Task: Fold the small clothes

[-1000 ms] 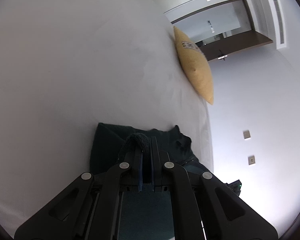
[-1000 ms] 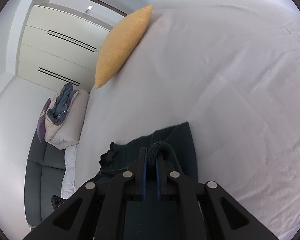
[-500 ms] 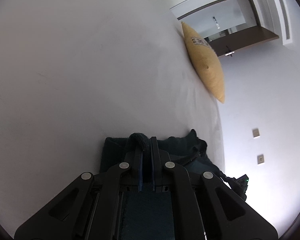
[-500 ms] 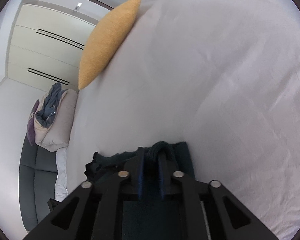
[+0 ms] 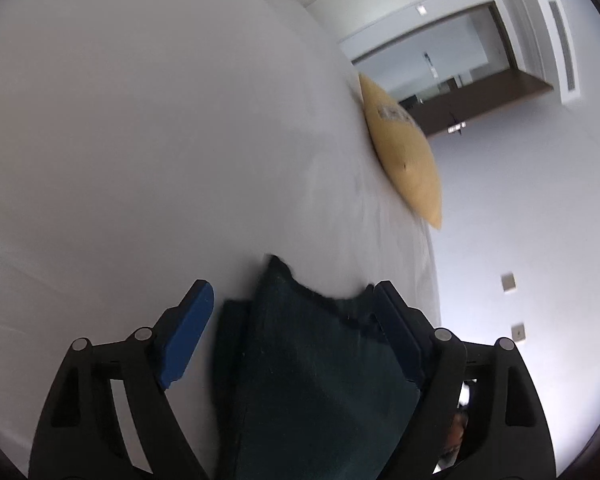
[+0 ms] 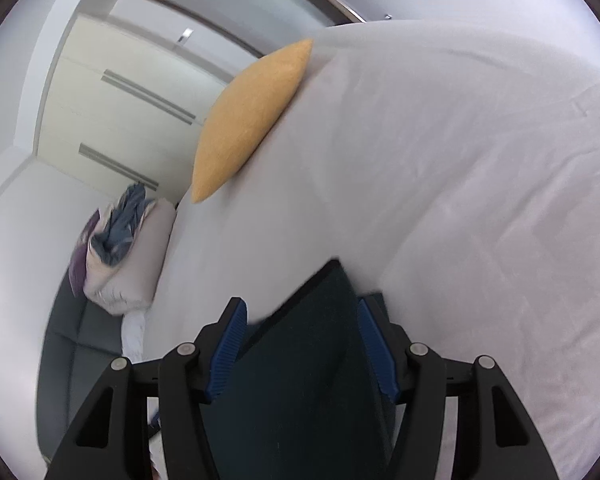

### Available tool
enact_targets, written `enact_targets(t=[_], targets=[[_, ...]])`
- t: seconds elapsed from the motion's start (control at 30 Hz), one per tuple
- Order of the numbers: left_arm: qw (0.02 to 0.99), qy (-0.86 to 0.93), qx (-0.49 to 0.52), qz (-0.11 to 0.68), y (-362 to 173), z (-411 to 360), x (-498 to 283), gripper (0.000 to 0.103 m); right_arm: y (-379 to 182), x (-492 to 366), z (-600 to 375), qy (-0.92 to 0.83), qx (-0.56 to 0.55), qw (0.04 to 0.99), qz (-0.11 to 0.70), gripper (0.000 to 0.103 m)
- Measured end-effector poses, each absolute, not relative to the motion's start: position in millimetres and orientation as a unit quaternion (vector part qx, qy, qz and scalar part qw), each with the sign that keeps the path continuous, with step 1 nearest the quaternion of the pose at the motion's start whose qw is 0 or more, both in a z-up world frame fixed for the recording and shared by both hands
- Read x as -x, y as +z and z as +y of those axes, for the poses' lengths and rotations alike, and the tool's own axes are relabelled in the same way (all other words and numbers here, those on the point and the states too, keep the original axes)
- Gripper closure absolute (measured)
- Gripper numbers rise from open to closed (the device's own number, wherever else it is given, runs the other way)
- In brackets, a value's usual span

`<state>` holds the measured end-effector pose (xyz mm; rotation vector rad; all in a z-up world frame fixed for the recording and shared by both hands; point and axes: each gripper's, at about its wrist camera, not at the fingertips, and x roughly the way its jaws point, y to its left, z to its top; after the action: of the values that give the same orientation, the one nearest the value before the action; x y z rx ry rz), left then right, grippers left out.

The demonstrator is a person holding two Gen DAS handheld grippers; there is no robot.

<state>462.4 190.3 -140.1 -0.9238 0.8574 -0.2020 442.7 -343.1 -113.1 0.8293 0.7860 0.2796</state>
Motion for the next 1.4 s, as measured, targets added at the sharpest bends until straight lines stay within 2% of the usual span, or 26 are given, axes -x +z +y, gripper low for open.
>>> enact_targets(t=[0.2,0.33,0.5,0.53,0.6,0.63,0.67,0.8,0.87,0.97,1.1,1.2,1.4], targets=[[0.824,-0.085,0.404,0.388,-114,183,-444,0.022,-111,-402,-303,0.191,-0.345,0.833,0.388,0.041],[0.841,-0.126,0.33,0.411,-109,113,-434,0.021,-114,-391,-268,0.223,-0.321,0.83,0.398,0.041],[0.855,-0.114,0.221,0.454,-142,43,-433,0.022,-131,-391,-252,0.227,-0.326,0.821,0.41,0.041],[0.86,-0.103,0.195,0.459,-149,37,-431,0.022,-136,-391,-255,0.22,-0.33,0.821,0.412,0.043],[0.87,-0.1,0.164,0.455,-158,33,-422,0.028,-150,-390,-272,0.206,-0.348,0.818,0.41,0.057],[0.876,-0.103,0.149,0.447,-160,34,-416,0.029,-157,-389,-283,0.206,-0.366,0.811,0.408,0.071],[0.877,-0.105,0.146,0.445,-161,36,-413,0.029,-164,-389,-296,0.202,-0.386,0.804,0.404,0.078],[0.878,-0.098,0.156,0.442,-166,58,-398,0.033,-176,-378,-353,0.141,-0.444,0.808,0.362,0.078],[0.881,-0.094,0.155,0.438,-167,64,-388,0.033,-175,-368,-373,0.086,-0.445,0.816,0.359,0.072],[0.889,-0.056,0.13,0.435,-163,70,-371,0.033,-161,-351,-376,0.079,-0.44,0.824,0.347,0.069],[0.894,-0.03,0.15,0.42,-153,70,-342,0.033,-128,-331,-329,0.17,-0.43,0.825,0.325,0.068],[0.907,-0.046,0.119,0.402,-138,38,-328,0.033,-124,-335,-255,0.26,-0.387,0.804,0.37,0.063],[0.899,-0.059,0.076,0.428,-145,-9,-338,0.033,-171,-341,-149,0.323,-0.345,0.752,0.46,0.063]])
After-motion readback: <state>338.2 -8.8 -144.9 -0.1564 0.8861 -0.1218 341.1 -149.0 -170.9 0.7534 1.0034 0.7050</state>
